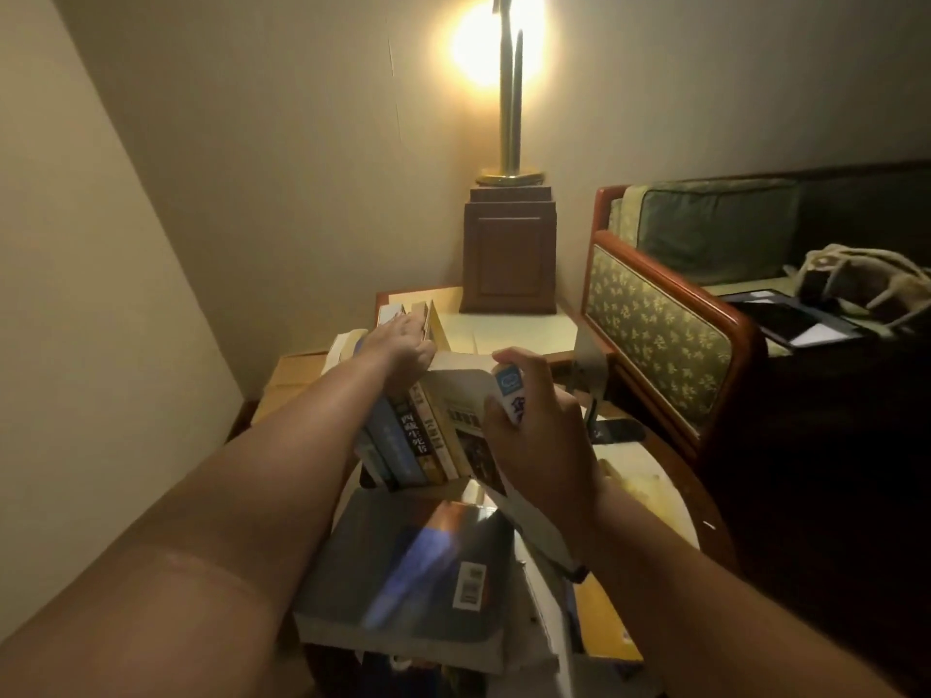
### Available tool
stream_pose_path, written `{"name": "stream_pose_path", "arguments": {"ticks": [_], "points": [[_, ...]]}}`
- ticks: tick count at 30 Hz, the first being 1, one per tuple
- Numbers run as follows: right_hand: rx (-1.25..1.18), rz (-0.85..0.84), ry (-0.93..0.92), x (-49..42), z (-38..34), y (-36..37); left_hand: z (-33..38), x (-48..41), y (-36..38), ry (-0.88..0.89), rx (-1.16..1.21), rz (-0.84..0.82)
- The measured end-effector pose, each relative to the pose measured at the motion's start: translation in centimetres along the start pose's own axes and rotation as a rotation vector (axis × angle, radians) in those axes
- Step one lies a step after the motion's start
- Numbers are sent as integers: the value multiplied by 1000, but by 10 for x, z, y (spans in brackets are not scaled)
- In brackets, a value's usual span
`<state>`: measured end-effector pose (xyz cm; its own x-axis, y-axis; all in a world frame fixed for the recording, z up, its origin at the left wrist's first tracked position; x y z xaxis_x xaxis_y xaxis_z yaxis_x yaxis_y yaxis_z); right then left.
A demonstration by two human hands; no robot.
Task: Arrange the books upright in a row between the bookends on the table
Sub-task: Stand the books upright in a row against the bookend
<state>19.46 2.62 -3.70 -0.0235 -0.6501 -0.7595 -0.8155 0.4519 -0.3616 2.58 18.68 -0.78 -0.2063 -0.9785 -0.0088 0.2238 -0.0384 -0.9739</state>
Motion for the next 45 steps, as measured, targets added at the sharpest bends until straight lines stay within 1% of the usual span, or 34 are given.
{"name": "stream_pose_path", "arguments": {"ticks": [3, 6, 7, 9, 11, 12, 15, 16, 18, 20, 28, 31, 36, 45], "points": [[37, 51, 84, 12, 3, -1, 2, 3, -2, 10, 4, 18], [30, 141, 307, 21, 6, -8, 5, 4, -3, 31, 7, 31], [39, 161, 344, 22, 6, -11, 5, 4, -3, 32, 5, 34], [105, 142, 347, 18, 6, -19, 5, 4, -3, 38, -4, 34], [199, 28, 356, 2, 3, -32, 3, 4, -2, 38, -10, 29], [235, -76, 382, -10, 1, -39, 3, 4, -1, 36, -12, 28], [299, -499, 581, -45, -5, -57, 4, 3, 0, 26, -23, 31], [324, -609, 629, -53, -6, -59, 5, 4, 0, 24, -26, 34], [354, -742, 659, -61, -5, -57, 6, 5, 0, 24, -21, 36], [370, -798, 660, -61, -3, -55, 5, 4, 1, 23, -15, 36], [365, -746, 628, -58, -7, -60, 1, 1, 4, 8, -23, 26], [348, -724, 624, -70, -15, -60, 1, 1, 5, 12, -29, 23], [341, -690, 548, -99, -31, -55, 0, 1, 6, 23, -30, 27], [342, -814, 509, -132, -48, -43, -3, 0, 7, 17, 4, 27]]}}
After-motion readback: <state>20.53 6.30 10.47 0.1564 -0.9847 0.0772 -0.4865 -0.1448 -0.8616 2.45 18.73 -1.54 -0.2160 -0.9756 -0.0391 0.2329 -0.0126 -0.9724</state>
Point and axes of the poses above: each hand's wrist, its own x-axis away from the middle knuckle, its own y-axis out of the palm, z = x × y, the point moved 1 cm from there along -x, towards the middle knuckle, and after that the axes turned 1 degree about -x, right-handed, at the moved point
